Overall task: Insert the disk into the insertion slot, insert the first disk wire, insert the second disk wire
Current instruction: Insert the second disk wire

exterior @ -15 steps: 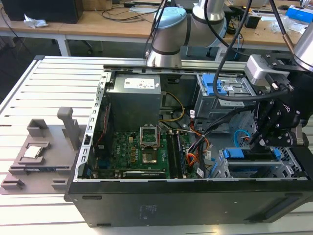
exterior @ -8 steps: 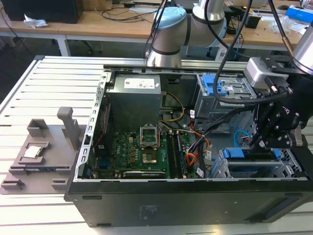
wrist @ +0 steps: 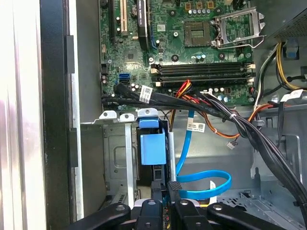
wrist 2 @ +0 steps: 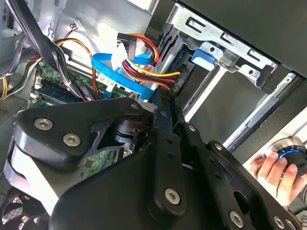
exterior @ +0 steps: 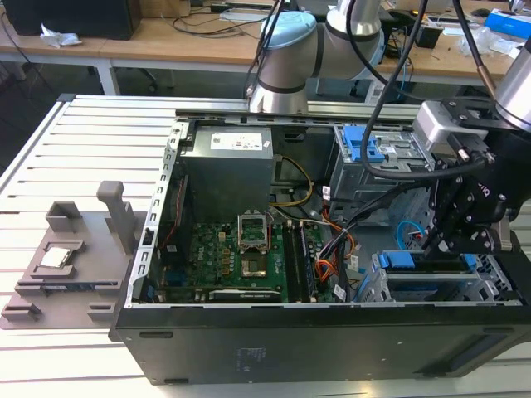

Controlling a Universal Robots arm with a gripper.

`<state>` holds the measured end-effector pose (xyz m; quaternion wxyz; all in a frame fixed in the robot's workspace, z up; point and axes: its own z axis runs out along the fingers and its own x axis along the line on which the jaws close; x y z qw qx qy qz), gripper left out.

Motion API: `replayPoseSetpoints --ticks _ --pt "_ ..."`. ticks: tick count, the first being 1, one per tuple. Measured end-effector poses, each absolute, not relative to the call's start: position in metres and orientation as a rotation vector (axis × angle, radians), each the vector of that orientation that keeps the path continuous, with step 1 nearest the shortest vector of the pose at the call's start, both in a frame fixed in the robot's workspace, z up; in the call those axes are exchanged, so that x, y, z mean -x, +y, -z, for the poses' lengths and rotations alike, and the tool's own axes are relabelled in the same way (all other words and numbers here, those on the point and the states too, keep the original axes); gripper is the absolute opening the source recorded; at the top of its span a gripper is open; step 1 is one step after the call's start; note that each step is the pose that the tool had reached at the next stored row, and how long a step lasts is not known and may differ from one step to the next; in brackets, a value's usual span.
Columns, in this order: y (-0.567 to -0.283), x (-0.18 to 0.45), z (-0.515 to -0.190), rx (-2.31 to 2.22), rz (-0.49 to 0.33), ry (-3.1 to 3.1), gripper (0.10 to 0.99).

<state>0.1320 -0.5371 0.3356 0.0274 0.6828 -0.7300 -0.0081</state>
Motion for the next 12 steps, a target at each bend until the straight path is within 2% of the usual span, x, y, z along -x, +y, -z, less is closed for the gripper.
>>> replayPoseSetpoints --ticks 6,7,8,9,12 --pt "-0.537 -0.132 -0.334 -2.109 0.026 -2.255 0.165" --pt "-0.537 -0.132 -0.333 -2.11 0.028 -2.256 0.173" --pt "-0.537 -0.132 -0.333 -2.11 0.027 -2.255 0.235" --pt "-0.537 -0.132 -0.335 -2.109 0.026 -2.255 0.235" --pt "-0.535 -0.132 -0.363 -2.109 0.026 -2.255 0.235"
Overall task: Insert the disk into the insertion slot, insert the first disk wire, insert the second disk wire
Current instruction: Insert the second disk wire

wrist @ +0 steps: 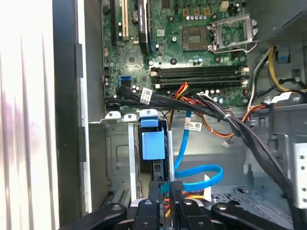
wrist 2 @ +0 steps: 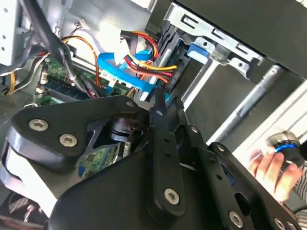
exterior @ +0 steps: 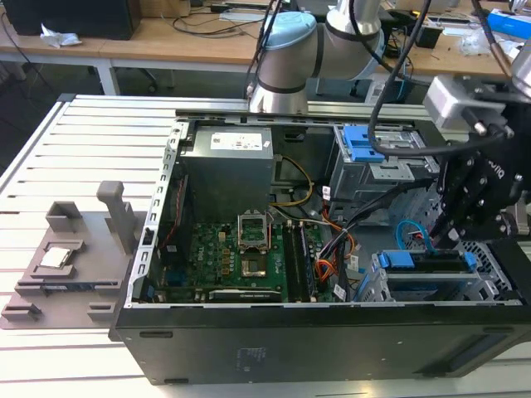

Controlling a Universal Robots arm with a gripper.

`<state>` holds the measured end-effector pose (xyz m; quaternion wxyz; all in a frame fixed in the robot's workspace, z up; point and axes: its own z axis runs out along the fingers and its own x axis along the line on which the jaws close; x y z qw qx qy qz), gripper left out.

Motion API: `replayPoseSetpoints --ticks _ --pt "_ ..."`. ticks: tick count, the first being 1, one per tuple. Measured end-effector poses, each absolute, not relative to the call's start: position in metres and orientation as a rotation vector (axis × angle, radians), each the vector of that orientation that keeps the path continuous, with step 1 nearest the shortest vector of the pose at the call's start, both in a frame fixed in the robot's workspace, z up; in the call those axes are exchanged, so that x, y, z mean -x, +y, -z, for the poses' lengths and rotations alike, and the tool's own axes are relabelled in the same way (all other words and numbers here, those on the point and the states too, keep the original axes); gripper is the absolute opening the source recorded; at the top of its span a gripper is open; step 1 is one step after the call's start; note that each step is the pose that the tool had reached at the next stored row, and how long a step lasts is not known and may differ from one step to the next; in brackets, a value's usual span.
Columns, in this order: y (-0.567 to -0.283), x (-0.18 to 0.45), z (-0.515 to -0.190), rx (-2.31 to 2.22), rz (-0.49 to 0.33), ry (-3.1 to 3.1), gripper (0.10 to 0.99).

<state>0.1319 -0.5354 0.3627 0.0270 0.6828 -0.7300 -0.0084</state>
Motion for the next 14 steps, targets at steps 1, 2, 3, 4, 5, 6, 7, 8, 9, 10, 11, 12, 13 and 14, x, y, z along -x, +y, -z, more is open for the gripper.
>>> replayPoseSetpoints --ticks 1,2,3,4,5,6,7,8,9,10,11,12,13,14 --pt "-0.535 -0.132 -0.367 -2.109 0.026 -2.255 0.224" --pt "-0.534 -0.132 -0.377 -2.109 0.026 -2.255 0.106" --pt "-0.533 -0.132 -0.385 -2.109 0.026 -2.255 0.106" --pt "-0.533 -0.132 -0.389 -2.109 0.026 -2.255 0.106" --pt "-0.533 -0.132 -0.391 -2.109 0.026 -2.255 0.106" --pt "-0.533 -0.132 -0.392 -2.109 0.026 -2.255 0.106" --pt "-0.533 -0.132 -0.392 -2.109 0.026 -2.255 0.106" --pt "-0.533 -0.132 -0.392 -2.109 0.026 -2.255 0.106" --pt "-0.533 -0.132 -0.392 -2.109 0.026 -2.255 0.106" --pt "-0.533 -0.132 -0.393 -2.109 0.026 -2.255 0.106" --pt "-0.533 -0.132 -0.393 -2.109 0.026 -2.255 0.106" --pt "-0.533 -0.132 -0.393 -2.109 0.026 -2.255 0.106" --pt "-0.533 -0.132 -0.393 -2.109 0.026 -2.255 0.106" --pt "-0.533 -0.132 -0.393 -2.109 0.026 -2.255 0.106"
